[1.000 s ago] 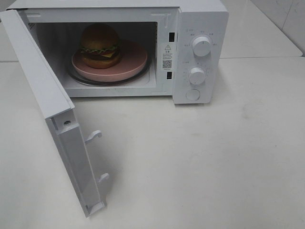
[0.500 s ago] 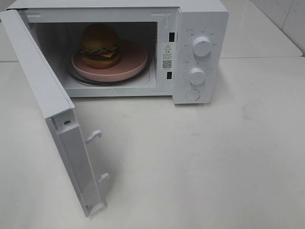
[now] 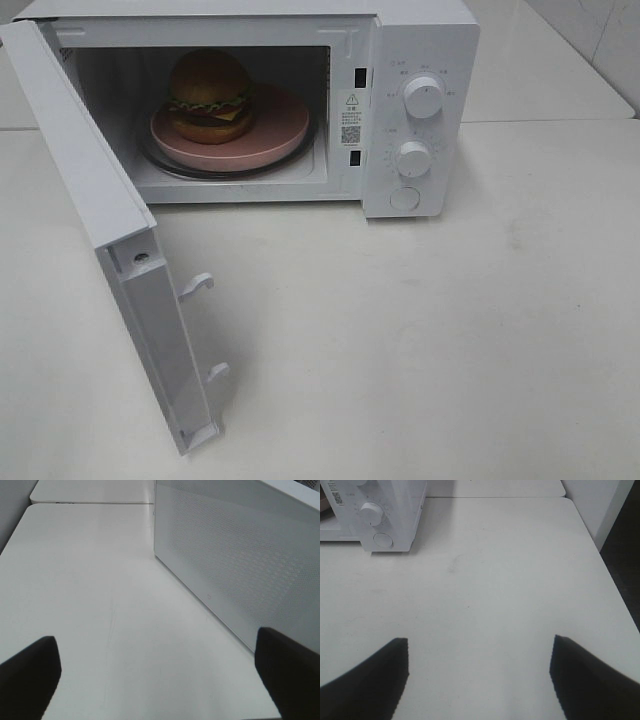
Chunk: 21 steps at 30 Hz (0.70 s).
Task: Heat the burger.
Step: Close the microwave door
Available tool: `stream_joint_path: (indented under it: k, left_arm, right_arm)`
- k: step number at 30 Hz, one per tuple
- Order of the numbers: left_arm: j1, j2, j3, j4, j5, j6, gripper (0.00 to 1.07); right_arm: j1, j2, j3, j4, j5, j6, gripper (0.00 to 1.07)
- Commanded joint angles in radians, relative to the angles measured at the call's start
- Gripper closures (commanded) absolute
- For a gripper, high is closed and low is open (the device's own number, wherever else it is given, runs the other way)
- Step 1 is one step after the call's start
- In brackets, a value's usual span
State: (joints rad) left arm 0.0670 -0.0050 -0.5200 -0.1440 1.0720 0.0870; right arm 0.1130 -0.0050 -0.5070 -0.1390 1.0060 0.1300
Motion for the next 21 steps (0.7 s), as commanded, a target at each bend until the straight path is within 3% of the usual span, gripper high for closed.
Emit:
stream_joint_path:
  k: [1,21]
  left_arm:
    - [-0.004,-0.016,0.002,-0.008,0.001,-0.005,0.09]
    - [-0.004,-0.016,0.002,-0.008,0.001,-0.005,0.09]
  right_arm:
    - [-0.008,-0.029,0.003,0.002,-0.009,-0.006,0.31]
    - [-0.008,-0.029,0.003,0.002,-0.009,-0.006,0.32]
